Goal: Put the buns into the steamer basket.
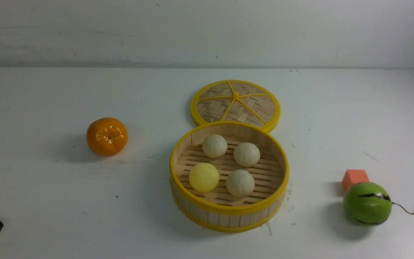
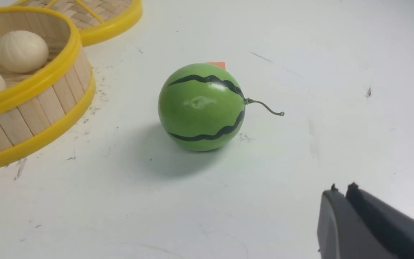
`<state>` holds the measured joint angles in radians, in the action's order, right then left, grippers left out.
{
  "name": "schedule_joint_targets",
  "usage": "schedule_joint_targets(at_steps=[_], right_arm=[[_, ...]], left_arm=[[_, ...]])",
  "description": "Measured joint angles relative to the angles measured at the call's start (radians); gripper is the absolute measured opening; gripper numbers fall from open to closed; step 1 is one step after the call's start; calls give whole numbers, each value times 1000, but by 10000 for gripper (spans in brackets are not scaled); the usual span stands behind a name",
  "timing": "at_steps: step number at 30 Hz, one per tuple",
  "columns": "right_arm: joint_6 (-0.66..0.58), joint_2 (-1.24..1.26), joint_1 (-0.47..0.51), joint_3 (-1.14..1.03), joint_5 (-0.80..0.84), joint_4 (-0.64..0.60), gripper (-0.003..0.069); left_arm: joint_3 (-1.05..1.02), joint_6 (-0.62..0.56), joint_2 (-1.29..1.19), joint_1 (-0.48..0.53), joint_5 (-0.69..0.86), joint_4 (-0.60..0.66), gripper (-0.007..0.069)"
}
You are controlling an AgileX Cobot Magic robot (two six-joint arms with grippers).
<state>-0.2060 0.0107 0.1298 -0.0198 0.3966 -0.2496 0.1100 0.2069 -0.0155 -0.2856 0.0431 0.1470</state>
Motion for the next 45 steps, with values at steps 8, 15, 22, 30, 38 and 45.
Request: schedule_joint_targets(at_steps=[8,15,22,30,38,45], right_arm=[[0,0,0,0,-1,-2,36],[0,0,0,0,-1,-2,44],[0,0,0,0,-1,-2,50],[0,0,0,0,0,-2,56],[0,0,0,0,0,-2,68],[-15,0,0,0,0,-2,70]], left_arm=[[-134,0,26,185,11,-11,235],[-140,0,26,141,293,-1,39],[-141,0,26,132,344,16,-13],[-141,0,26,131,344,18,-13],[-141,0,26,131,344,18,-13],[-141,0,26,131,344,18,-13]])
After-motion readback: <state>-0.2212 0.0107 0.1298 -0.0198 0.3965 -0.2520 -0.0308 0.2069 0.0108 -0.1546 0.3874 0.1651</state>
